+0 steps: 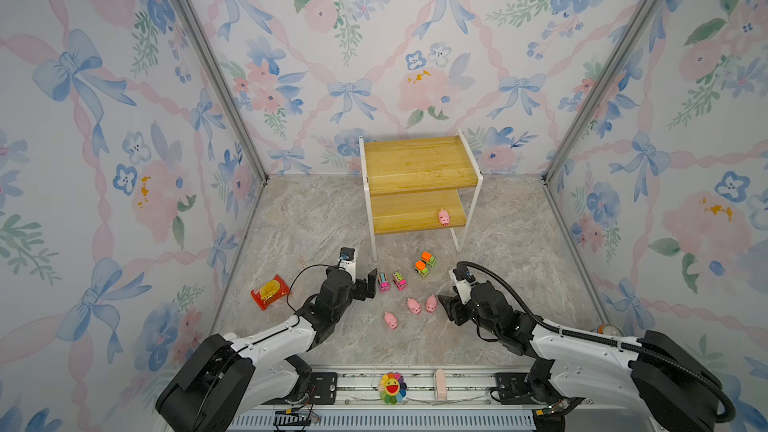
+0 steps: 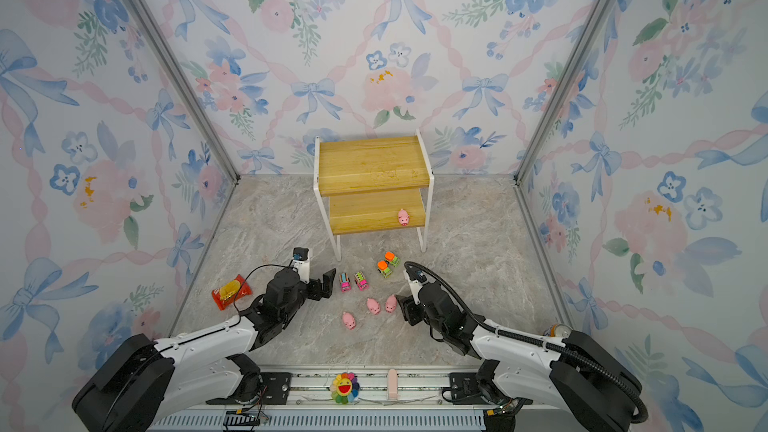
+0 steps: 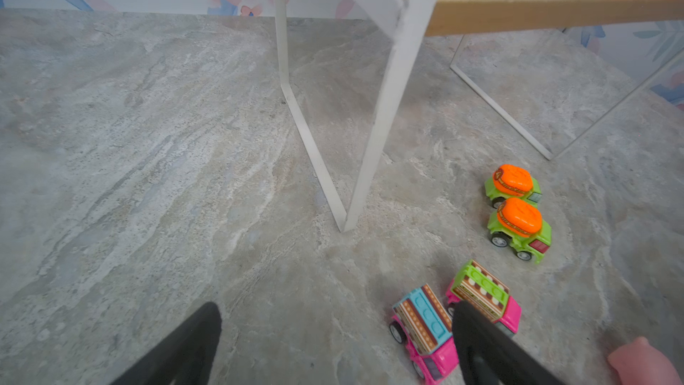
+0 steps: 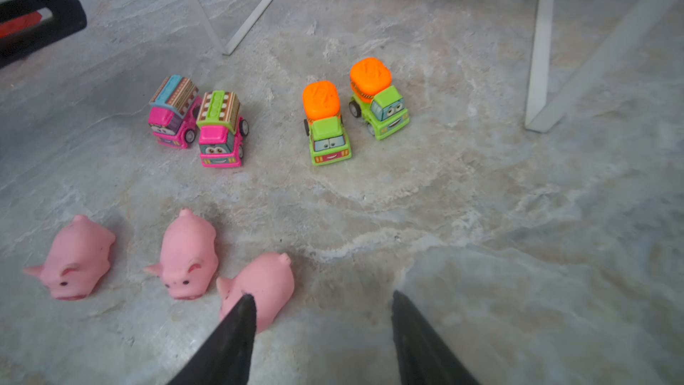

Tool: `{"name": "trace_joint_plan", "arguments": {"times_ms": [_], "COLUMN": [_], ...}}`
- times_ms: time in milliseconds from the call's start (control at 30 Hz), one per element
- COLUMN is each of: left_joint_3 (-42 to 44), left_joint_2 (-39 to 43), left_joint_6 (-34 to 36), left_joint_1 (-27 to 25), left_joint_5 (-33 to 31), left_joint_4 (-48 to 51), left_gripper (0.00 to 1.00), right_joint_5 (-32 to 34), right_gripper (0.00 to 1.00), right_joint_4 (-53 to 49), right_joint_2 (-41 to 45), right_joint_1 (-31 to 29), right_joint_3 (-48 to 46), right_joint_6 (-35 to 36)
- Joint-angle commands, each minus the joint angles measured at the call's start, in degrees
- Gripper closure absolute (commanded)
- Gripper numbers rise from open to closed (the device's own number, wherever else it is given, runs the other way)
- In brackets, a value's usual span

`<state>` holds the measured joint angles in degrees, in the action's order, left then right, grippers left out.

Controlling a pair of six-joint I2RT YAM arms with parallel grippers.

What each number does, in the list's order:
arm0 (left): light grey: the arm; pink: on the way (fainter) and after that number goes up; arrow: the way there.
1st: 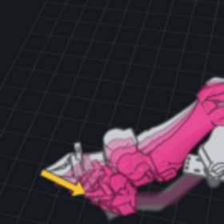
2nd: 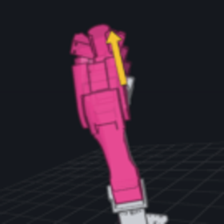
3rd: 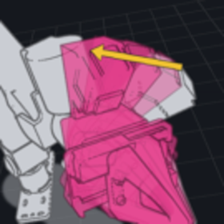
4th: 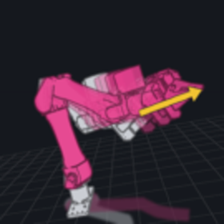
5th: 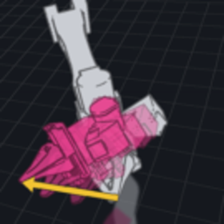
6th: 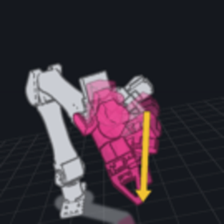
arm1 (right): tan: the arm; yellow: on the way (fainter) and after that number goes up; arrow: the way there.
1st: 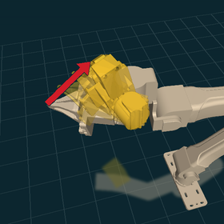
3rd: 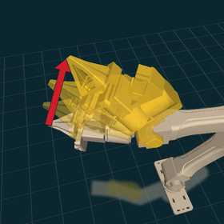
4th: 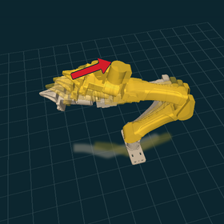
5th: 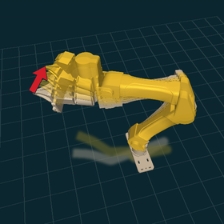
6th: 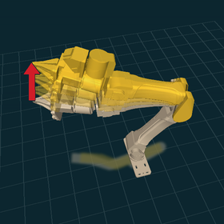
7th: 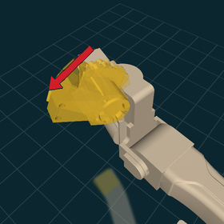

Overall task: Place and organize the plastic toys onto the shelf
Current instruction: 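Move the right gripper back down over another pink pig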

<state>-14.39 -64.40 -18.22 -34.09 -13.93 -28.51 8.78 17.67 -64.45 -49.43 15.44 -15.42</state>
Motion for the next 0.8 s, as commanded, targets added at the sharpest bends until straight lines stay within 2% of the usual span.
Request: {"name": "trace_joint_plan", "arguments": {"times_ms": [0, 233, 500, 767], "left_joint_3": [0.2, 0.64, 1.02, 1.21], "left_joint_2": [-0.89, -0.83, 0.29, 0.39], "left_joint_6": [-0.77, -1.38, -1.47, -1.47], "left_joint_1": [0.18, -0.12, -0.37, -0.46], "left_joint_5": [1.46, 1.06, 0.53, -0.13], "left_joint_4": [1.53, 1.49, 1.81, 2.04], "left_gripper": [0.02, 0.02, 0.02, 0.02], "right_joint_5": [-2.23, 0.18, 1.26, 6.8], "right_gripper": [0.39, 0.39, 0.39, 0.39], "right_joint_4": [1.71, 2.67, 7.09, 7.91], "right_joint_2": [-2.35, -7.3, -14.17, -16.73], "right_joint_1": [-2.16, -6.09, -6.23, -5.27], "right_joint_3": [0.2, 2.73, 3.51, 3.1], "right_joint_6": [-2.1, -2.91, -3.83, -4.27]}}
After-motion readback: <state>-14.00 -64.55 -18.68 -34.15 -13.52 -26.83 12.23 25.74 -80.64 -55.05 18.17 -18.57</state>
